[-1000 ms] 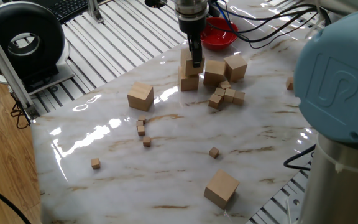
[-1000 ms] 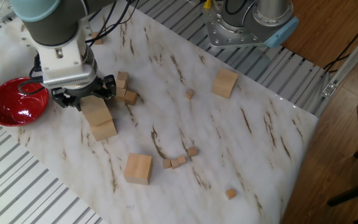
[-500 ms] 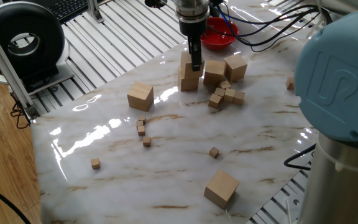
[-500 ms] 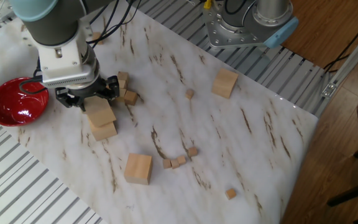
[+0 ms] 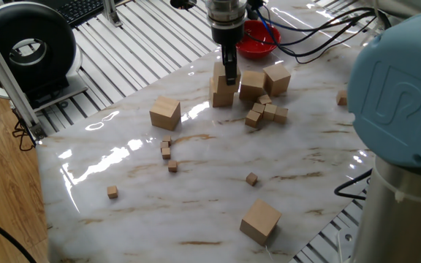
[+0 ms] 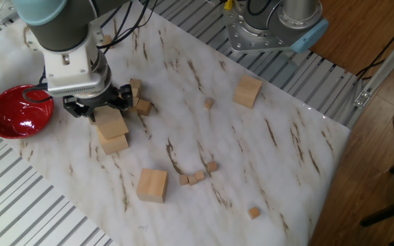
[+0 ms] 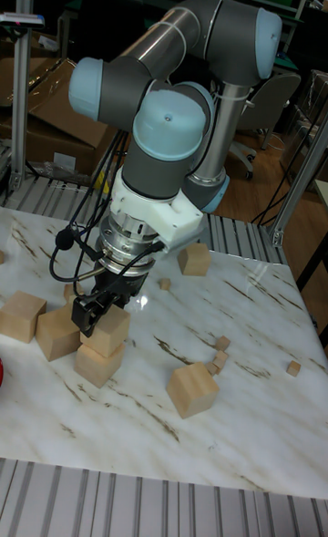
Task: Stack the blocks in a vertical line of five
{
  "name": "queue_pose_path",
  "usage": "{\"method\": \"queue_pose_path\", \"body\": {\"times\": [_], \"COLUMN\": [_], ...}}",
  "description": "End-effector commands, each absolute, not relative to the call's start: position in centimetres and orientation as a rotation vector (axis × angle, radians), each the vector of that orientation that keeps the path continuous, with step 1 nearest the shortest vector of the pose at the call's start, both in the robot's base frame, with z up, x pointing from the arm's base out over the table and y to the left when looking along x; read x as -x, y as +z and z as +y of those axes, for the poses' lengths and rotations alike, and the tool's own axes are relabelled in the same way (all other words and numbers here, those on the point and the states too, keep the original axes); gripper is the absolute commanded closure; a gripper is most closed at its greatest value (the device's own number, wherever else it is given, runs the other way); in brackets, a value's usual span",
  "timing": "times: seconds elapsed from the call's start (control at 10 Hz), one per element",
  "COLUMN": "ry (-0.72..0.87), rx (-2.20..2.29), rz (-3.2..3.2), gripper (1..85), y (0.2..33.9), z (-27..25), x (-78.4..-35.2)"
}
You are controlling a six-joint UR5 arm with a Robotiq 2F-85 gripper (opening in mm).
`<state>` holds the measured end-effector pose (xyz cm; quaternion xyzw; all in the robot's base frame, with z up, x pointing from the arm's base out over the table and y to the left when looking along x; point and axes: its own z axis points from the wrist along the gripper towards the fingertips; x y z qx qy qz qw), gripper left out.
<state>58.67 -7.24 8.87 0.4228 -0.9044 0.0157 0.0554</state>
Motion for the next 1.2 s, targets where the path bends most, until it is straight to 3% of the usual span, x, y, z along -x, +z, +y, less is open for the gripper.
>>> {"method": "queue_pose_path", "body": {"times": [0.0,1.1], "ry": [0.044,0.086], "rx": [-1.255,-1.236], "rz": [-2.765,-2.753], "gripper": [84.7,84.7], "y": [9.1,8.8], "z": [-7.1,-6.8], "x": [-58.6,-59.7]}}
